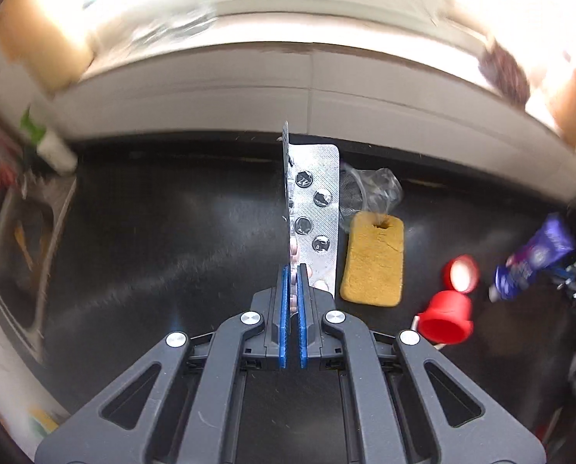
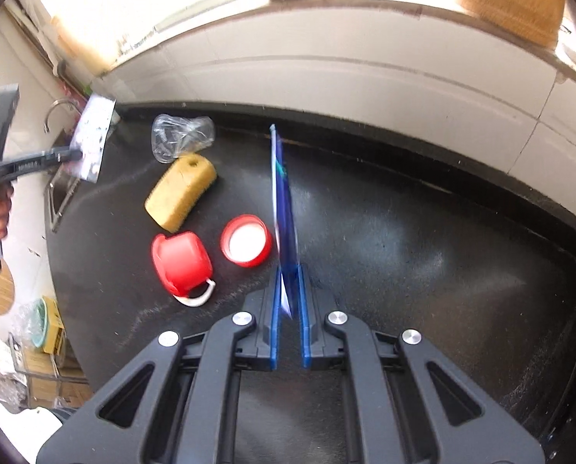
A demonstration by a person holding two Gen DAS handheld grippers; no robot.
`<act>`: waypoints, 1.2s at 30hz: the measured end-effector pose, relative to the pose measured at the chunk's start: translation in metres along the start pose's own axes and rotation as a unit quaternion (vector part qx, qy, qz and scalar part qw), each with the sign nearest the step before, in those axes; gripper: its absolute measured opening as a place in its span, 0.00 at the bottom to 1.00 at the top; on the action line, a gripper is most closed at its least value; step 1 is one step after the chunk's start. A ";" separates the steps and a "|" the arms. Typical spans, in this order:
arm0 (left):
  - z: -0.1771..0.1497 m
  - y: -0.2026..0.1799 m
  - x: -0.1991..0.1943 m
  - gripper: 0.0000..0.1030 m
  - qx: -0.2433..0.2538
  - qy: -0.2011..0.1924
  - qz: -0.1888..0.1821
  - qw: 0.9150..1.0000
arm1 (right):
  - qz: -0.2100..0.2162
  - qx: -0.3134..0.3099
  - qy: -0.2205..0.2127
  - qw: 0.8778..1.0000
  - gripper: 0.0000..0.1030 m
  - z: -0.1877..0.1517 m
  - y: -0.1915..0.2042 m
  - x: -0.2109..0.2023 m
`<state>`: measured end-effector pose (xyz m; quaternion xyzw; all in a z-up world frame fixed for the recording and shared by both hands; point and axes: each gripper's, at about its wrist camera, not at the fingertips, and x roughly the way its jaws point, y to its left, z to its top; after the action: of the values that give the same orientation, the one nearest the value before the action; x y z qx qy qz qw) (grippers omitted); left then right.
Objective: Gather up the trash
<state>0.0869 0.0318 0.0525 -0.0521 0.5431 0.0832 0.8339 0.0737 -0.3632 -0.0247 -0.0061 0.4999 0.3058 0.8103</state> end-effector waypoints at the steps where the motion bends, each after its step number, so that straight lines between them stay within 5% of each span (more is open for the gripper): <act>1: -0.005 -0.001 -0.004 0.03 -0.007 0.000 0.000 1.000 | 0.003 0.003 -0.002 1.000 0.08 0.001 -0.001 -0.002; 12: -0.060 0.058 -0.008 0.03 -0.084 0.020 -0.017 0.996 | 0.037 0.060 0.023 0.997 0.07 0.002 -0.019 0.008; 19: -0.081 0.060 -0.007 0.03 -0.097 0.028 -0.033 0.994 | 0.037 0.080 0.049 0.995 0.07 0.022 -0.013 0.042; 24: -0.088 0.061 -0.010 0.03 -0.105 0.026 -0.040 0.993 | 0.073 0.153 0.054 0.984 0.10 0.029 -0.022 0.074; 25: -0.088 0.062 -0.011 0.03 -0.106 0.025 -0.040 0.993 | 0.068 0.163 0.056 0.983 0.26 0.028 -0.024 0.079; 26: -0.089 0.063 -0.012 0.03 -0.107 0.025 -0.039 0.993 | 0.060 0.171 0.055 0.982 0.61 0.027 -0.024 0.081; 27: -0.090 0.065 -0.013 0.03 -0.109 0.025 -0.039 0.993 | 0.050 0.178 0.048 0.982 0.75 0.026 -0.025 0.082; 36: -0.092 0.085 -0.010 0.03 -0.138 0.026 -0.035 0.990 | -0.064 0.201 0.070 0.975 0.81 0.024 -0.017 0.106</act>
<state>-0.0166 0.0981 0.0246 -0.1873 0.5455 0.1269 0.8070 0.1346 -0.3180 -0.1042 0.1034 0.6051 0.1453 0.7759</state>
